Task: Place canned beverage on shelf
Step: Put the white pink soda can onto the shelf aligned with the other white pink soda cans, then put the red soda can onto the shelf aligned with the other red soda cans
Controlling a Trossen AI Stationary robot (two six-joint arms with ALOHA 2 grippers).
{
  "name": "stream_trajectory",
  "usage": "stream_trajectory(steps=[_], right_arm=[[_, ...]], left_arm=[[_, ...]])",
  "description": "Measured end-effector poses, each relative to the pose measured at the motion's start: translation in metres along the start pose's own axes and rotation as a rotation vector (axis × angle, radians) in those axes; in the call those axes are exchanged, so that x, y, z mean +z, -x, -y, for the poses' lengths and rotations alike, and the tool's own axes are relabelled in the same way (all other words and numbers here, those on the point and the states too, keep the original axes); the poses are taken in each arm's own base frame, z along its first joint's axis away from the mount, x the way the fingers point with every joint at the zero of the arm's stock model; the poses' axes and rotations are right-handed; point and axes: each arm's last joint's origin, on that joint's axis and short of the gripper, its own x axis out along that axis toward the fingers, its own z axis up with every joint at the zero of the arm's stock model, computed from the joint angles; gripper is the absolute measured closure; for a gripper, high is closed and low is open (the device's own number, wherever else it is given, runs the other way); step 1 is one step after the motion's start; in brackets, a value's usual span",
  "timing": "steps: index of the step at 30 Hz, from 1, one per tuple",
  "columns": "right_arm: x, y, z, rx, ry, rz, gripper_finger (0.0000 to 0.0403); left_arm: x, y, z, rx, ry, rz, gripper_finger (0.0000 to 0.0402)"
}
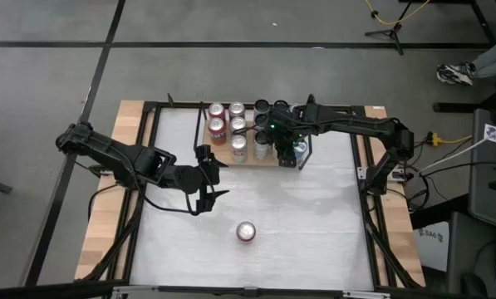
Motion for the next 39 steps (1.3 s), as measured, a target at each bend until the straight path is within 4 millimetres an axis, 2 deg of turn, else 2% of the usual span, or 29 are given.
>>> stream_trajectory(steps=[6, 10, 30, 39], right_arm=[[0.000, 0.001, 0.000, -0.002, 0.000, 0.006, 0.0049], [0.000, 0.001, 0.000, -0.002, 0.000, 0.006, 0.0029], [-0.001, 0.001, 0.002, -0.069, 0.000, -0.022, 0.0024], [0.004, 0.026, 0.003, -0.074, -0.002, 0.005, 0.0024]], left_arm=[[0.000, 0.000, 0.000, 0.000, 0.000, 0.000, 0.0067], [0.000, 0.000, 0.000, 0.000, 0.001, 0.000, 0.0067], [0.000, 0.000, 0.000, 0.000, 0.000, 0.000, 0.0067], [0.000, 0.000, 0.000, 0.000, -0.001, 0.000, 0.0067]])
